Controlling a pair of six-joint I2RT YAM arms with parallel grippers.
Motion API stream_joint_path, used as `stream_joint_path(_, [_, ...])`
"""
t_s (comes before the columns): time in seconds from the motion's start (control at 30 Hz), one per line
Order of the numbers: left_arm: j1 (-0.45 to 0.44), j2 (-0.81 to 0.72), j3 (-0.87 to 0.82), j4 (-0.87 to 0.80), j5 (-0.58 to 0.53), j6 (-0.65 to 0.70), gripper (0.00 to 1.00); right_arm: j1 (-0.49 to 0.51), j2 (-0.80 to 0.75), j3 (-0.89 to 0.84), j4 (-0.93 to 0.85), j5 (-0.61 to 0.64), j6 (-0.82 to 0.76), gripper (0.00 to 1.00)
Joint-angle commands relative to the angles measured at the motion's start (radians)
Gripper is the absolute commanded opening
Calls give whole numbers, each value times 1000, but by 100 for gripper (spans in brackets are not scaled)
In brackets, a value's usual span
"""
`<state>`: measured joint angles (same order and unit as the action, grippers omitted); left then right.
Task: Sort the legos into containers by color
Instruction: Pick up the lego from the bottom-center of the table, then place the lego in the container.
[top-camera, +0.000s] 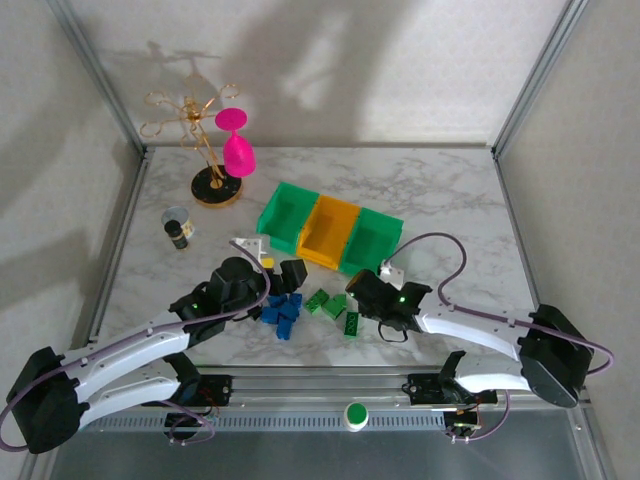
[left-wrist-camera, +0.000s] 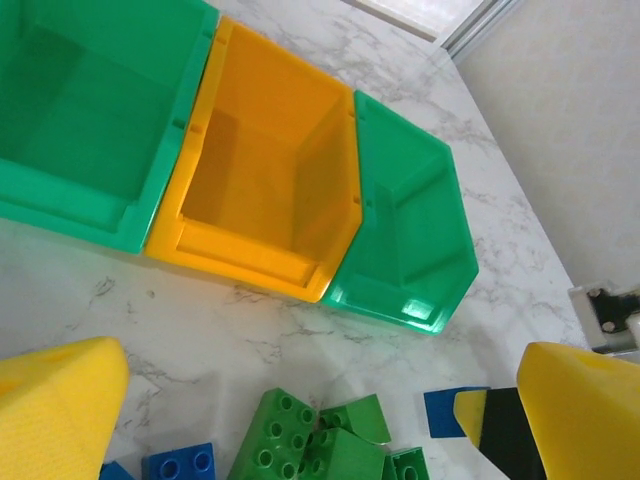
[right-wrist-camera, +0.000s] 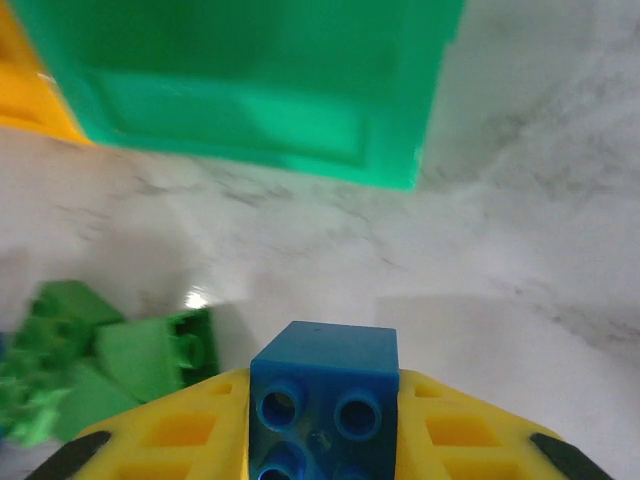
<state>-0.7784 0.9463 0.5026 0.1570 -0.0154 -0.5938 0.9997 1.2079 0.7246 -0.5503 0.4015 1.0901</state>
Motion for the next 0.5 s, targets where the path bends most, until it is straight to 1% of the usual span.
stream_joint_path(0.0, [-10, 3, 55, -14, -26, 26, 99, 6, -27, 80, -63, 84, -60, 28])
stream_joint_path(0.07, [-9, 10, 64, -12, -29, 31, 100, -11, -23, 118, -65, 105, -94, 29])
stream_joint_path(0.23, [-9, 19, 70, 19, -49, 16, 100, -98, 25, 195, -22, 89, -203, 29])
stream_joint_path(0.47, [-2, 71, 119, 19, -78, 37, 100, -218, 147, 283, 58, 70, -333, 29])
